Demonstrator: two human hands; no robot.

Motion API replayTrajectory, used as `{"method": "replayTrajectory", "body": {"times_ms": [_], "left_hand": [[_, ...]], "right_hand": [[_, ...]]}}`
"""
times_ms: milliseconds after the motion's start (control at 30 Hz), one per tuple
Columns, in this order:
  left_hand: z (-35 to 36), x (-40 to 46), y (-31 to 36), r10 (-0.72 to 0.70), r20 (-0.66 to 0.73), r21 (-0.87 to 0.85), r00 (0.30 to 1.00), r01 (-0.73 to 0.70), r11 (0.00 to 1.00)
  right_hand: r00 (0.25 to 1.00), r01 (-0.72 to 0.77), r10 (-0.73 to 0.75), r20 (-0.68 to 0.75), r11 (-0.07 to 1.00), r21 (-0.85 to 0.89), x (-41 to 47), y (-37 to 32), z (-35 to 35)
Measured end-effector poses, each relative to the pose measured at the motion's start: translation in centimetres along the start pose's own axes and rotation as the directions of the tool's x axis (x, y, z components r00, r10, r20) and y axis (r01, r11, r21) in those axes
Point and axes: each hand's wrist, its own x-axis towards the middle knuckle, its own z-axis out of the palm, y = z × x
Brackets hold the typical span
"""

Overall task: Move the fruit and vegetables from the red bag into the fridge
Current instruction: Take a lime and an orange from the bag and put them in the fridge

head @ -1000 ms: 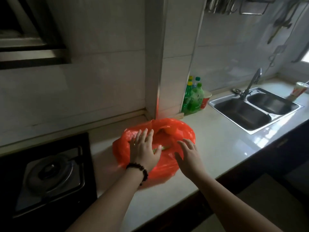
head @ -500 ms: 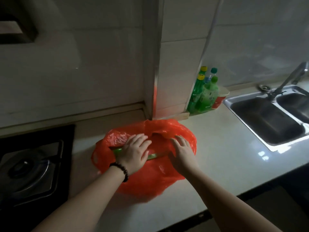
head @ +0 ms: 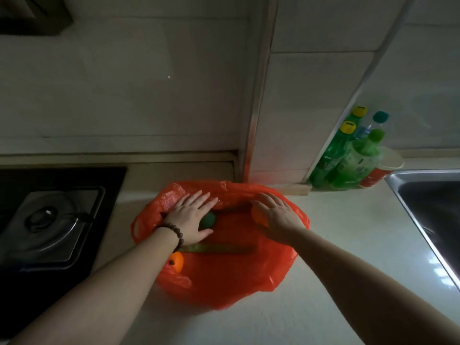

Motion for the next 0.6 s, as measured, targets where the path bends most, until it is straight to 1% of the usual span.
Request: {"method": "replayTrajectory", "body": {"times_ms": [67,167,200,367,533,567,600], "left_hand": [[-0.2,0.5,-0.6,-0.044,0.052,-0.045,0.998,0.046,0.998],[-0.3,0.9,-1.2,-0.118,0.129,-0.198,0.985,0.142,0.970],[-0.3,0.9,-1.2,-0.127,0.147,-0.222,0.981,0.158,0.962],[0.1,0.1,-1.2,-0.101,0.142,-0.223,0.985,0.131,0.966],[0.6,-1.8,-1.0,-0.055,0.160,-0.213,0.986,0.089,0.973],[0.6,-2.2,-0.8,-0.058,0.146,-0.244,0.988,0.093,0.965],[0.6,-2.6,-0.5,-0.064,0.088,-0.282,0.994,0.087,0.955]], "right_hand": [[0.998,-0.035,0.033,0.054,0.999,0.039,0.7,0.9,0.1],[0.993,-0.074,0.061,0.100,0.988,0.134,1.1,1.4,0.5],[0.992,-0.080,0.063,0.111,0.984,0.161,1.2,1.4,0.7],[0.993,-0.077,0.051,0.110,0.966,0.246,0.3,1.5,1.8],[0.994,-0.071,0.046,0.095,0.959,0.276,-2.0,1.1,3.2],[0.996,-0.064,0.043,0.084,0.961,0.269,-2.3,1.0,3.2],[0.997,-0.058,0.041,0.071,0.963,0.262,-2.6,0.8,3.2]]}}
